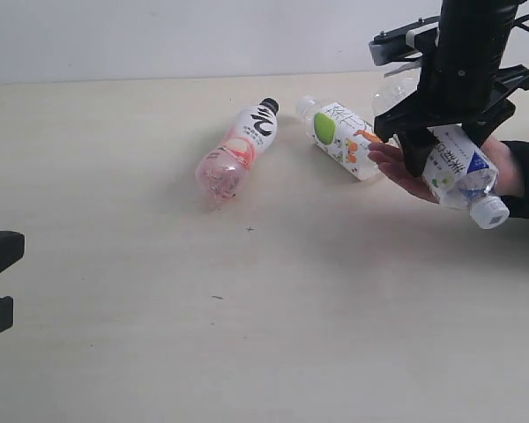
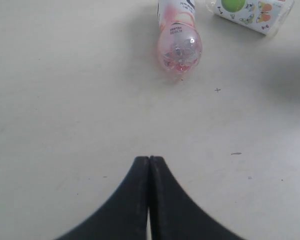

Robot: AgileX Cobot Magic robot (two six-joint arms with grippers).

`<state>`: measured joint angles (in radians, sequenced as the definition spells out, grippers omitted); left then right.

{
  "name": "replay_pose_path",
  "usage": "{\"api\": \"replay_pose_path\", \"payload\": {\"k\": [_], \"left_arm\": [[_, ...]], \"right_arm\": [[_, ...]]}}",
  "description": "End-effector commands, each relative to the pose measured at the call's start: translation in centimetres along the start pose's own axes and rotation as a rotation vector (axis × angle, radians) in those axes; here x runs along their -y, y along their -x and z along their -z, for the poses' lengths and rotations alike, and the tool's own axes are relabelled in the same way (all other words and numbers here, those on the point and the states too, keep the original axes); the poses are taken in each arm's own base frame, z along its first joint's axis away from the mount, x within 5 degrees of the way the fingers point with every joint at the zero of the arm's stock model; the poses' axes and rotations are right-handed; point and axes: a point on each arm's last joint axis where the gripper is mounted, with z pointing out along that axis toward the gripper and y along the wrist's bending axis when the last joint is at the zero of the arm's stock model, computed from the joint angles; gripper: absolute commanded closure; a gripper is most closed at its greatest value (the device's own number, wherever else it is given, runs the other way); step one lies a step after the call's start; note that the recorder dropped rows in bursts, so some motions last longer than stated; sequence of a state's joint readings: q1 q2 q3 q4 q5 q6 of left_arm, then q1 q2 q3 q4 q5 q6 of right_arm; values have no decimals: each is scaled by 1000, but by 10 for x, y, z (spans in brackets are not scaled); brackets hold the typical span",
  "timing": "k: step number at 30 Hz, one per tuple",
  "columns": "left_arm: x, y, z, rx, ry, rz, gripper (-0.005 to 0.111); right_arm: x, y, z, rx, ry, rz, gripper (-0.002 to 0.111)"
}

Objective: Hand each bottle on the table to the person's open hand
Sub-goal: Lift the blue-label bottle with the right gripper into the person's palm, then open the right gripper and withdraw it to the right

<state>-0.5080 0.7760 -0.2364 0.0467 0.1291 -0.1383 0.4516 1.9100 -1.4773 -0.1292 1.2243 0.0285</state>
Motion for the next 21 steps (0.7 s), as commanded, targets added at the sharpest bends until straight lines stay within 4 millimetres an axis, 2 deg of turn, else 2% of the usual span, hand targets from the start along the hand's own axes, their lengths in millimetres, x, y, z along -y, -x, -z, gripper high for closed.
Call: {"api": "replay_pose_path", "payload": {"k": [1, 5, 9, 12, 17, 21], "left_arm": [[0, 0, 1, 8, 1, -3, 107], [0, 0, 1, 8, 1, -3, 107], [0, 0, 1, 8, 1, -3, 107], [0, 0, 1, 8, 1, -3, 107], [0, 0, 1, 8, 1, -3, 107], [0, 0, 1, 8, 1, -3, 107]], "right_arm": [[2, 1, 2, 11, 0, -8, 86], [2, 1, 2, 11, 0, -8, 53], [2, 1, 2, 11, 0, -8, 29], [2, 1, 2, 11, 0, -8, 23], [2, 1, 3, 13, -2, -6, 23], [4, -4, 18, 52, -4, -8, 23]]}}
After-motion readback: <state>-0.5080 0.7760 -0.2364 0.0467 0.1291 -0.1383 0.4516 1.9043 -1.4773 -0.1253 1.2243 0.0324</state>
